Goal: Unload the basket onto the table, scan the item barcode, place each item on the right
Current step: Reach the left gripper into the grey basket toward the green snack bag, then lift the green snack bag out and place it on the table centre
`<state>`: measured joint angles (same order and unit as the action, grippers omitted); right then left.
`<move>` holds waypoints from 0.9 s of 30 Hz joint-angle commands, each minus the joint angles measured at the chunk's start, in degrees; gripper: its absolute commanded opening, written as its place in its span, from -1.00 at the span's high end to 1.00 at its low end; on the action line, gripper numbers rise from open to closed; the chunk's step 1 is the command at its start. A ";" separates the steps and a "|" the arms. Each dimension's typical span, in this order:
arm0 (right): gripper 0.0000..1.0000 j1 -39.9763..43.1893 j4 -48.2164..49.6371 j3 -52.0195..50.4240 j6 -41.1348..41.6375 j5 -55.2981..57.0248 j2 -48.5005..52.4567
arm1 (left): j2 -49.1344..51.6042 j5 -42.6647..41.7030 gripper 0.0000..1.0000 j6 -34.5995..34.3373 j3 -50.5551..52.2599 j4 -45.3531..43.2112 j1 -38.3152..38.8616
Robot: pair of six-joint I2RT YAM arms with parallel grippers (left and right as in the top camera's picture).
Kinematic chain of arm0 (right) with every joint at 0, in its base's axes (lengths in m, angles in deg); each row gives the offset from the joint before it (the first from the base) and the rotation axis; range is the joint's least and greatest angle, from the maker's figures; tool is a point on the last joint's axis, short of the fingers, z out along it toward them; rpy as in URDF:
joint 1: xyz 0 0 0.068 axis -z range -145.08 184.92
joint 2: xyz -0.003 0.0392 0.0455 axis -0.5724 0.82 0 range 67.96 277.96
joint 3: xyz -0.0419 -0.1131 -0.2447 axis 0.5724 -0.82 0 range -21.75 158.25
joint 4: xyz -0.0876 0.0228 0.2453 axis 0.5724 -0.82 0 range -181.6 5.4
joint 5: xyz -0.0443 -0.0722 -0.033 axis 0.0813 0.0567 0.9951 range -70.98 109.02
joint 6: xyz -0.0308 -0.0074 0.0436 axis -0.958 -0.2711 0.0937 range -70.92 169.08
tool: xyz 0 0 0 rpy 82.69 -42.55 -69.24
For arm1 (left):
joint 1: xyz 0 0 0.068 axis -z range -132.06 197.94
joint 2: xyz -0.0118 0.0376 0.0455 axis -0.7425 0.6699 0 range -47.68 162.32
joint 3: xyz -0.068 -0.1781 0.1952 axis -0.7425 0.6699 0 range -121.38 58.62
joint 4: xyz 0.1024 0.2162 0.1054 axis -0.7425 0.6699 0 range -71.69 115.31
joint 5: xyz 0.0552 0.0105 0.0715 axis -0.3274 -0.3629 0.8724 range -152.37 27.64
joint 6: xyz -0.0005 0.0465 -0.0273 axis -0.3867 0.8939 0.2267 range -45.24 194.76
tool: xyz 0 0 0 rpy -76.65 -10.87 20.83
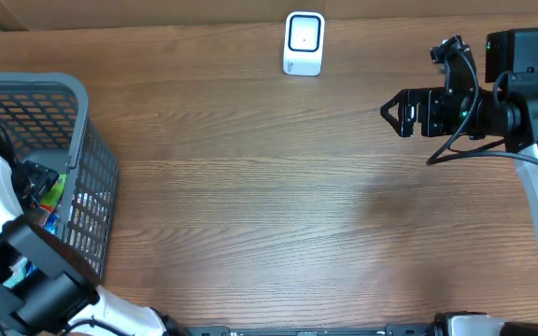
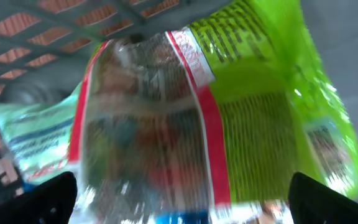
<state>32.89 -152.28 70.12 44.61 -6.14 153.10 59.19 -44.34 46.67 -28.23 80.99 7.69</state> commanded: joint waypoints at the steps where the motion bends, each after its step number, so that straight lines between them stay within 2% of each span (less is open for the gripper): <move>1: -1.00 -0.17 0.15 1.73 0.20 0.00 -0.13 | 4.68 1.88 -1.00 1.14 0.52 -1.66 -0.35; 5: -1.00 -0.17 0.22 1.73 0.20 0.00 -0.13 | 9.68 1.79 -0.98 1.07 0.52 -2.60 -0.33; 7: -1.00 -0.17 0.24 1.73 0.20 0.00 -0.13 | 11.50 1.49 -0.80 1.09 0.52 -2.56 -0.31; 8: -1.00 -0.17 0.24 1.73 0.20 0.00 -0.13 | 12.81 1.11 -0.56 1.09 0.52 -2.49 -0.26; 9: -1.00 -0.17 0.24 1.73 0.20 0.00 -0.13 | 13.86 0.35 -0.19 1.11 0.52 -2.43 -0.24; 10: -1.00 -0.17 0.24 1.73 0.20 0.00 -0.13 | 14.38 0.04 0.06 1.11 0.52 -2.27 -0.24; 12: -1.00 -0.17 0.26 1.73 0.20 0.00 -0.13 | 14.53 -0.42 0.41 1.09 0.52 -2.03 -0.24; 13: -1.00 -0.17 0.26 1.73 0.20 0.00 -0.13 | 14.36 -0.50 0.65 1.11 0.31 -1.68 -0.24; 14: -1.00 -0.17 0.31 1.73 0.20 0.00 -0.13 | 14.29 -0.50 0.74 1.11 0.07 -1.36 -0.24; 15: -1.00 -0.17 0.42 1.73 0.20 0.00 -0.13 | 14.29 -0.63 0.92 1.09 -0.68 -0.46 -0.24; 21: -1.00 -0.17 1.16 1.73 0.20 0.02 -0.13 | 14.27 -1.40 0.92 1.14 -17.49 12.26 -0.17; 27: -1.00 -0.17 1.16 1.73 0.20 0.00 -0.13 | 14.10 -6.16 0.92 5.86 -42.84 26.34 1.31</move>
<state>32.89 -151.50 70.15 44.61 -6.21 153.10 75.06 -47.51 48.55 -58.23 103.61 7.87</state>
